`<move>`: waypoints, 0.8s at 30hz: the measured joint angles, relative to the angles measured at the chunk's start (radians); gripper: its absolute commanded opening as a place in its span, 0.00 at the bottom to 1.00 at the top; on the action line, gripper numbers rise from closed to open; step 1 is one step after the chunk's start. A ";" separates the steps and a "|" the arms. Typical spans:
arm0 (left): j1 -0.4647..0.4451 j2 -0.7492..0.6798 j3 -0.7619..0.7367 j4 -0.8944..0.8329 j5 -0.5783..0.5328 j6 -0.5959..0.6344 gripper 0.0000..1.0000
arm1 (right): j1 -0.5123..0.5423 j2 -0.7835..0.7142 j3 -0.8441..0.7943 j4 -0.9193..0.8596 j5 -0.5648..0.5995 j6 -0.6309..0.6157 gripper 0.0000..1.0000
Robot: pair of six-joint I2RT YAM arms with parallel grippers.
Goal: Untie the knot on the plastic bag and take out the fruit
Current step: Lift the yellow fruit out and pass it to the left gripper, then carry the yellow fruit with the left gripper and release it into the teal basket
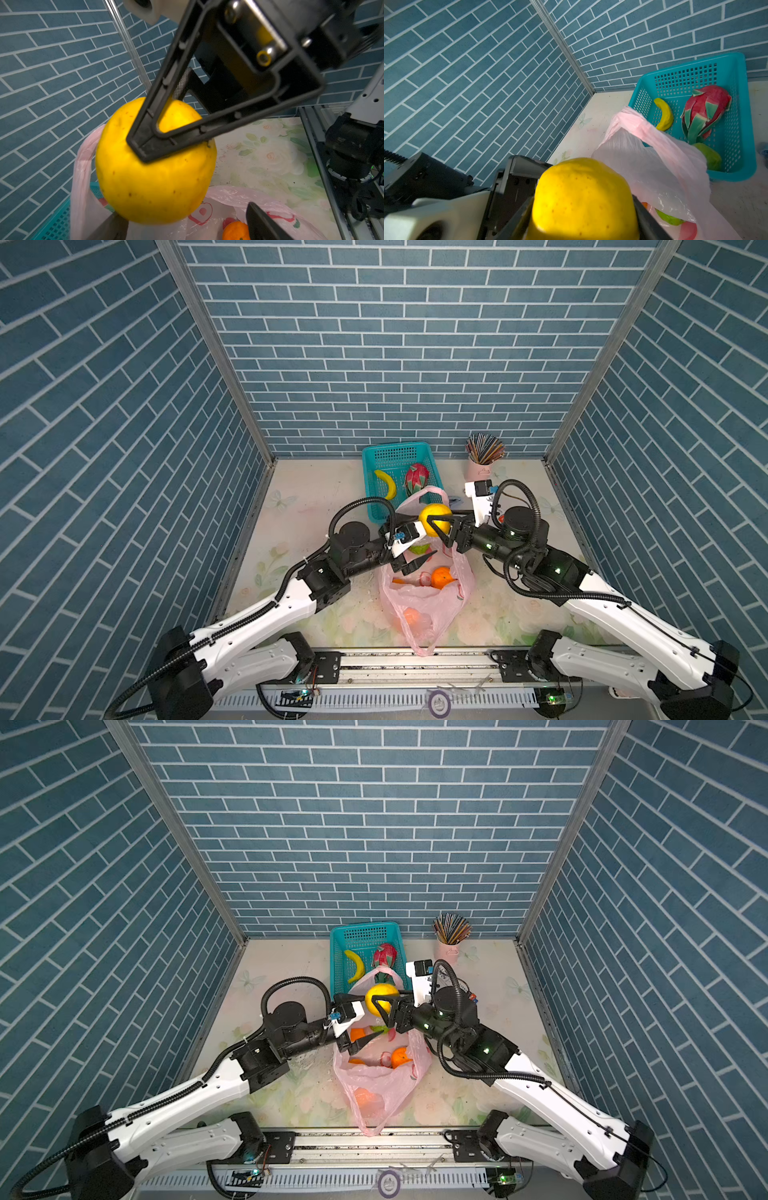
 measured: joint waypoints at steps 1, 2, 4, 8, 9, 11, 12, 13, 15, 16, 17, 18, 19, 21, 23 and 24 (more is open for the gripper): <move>-0.002 0.005 0.001 0.002 -0.008 0.004 0.88 | 0.000 0.000 -0.004 0.005 -0.007 0.007 0.44; -0.003 0.010 0.001 0.006 -0.015 0.007 0.88 | 0.000 0.000 -0.009 0.008 -0.016 0.010 0.44; -0.005 0.015 0.002 0.018 -0.028 0.011 0.88 | 0.000 0.000 -0.019 0.017 -0.029 0.017 0.44; -0.008 0.021 0.007 0.055 -0.064 0.013 0.88 | 0.000 0.008 -0.032 0.021 -0.057 0.035 0.44; -0.008 0.021 0.011 0.059 -0.069 0.015 0.88 | 0.000 0.013 -0.033 0.026 -0.061 0.040 0.43; -0.011 0.022 0.014 0.066 -0.078 0.023 0.88 | -0.002 0.021 -0.033 0.037 -0.069 0.042 0.43; -0.013 0.023 0.016 0.068 -0.083 0.026 0.86 | -0.003 0.027 -0.032 0.042 -0.075 0.042 0.44; -0.014 0.025 0.018 0.068 -0.084 0.028 0.83 | -0.003 0.033 -0.032 0.045 -0.080 0.042 0.43; -0.016 0.031 0.021 0.067 -0.090 0.029 0.74 | -0.004 0.047 -0.032 0.053 -0.087 0.042 0.43; -0.015 0.035 0.021 0.066 -0.092 0.033 0.69 | -0.007 0.052 -0.032 0.055 -0.089 0.042 0.43; -0.015 0.038 0.021 0.065 -0.094 0.037 0.63 | -0.010 0.056 -0.032 0.055 -0.092 0.041 0.43; -0.015 0.040 0.021 0.064 -0.095 0.035 0.60 | -0.011 0.058 -0.032 0.055 -0.094 0.042 0.44; -0.014 0.040 0.021 0.063 -0.096 0.037 0.57 | -0.012 0.059 -0.032 0.055 -0.096 0.041 0.44; -0.015 0.040 0.021 0.063 -0.098 0.037 0.53 | -0.012 0.059 -0.032 0.055 -0.096 0.041 0.45; -0.015 0.040 0.021 0.063 -0.100 0.035 0.52 | -0.012 0.059 -0.032 0.055 -0.096 0.041 0.50; -0.015 0.040 0.022 0.063 -0.101 0.034 0.52 | -0.012 0.059 -0.032 0.055 -0.096 0.041 0.54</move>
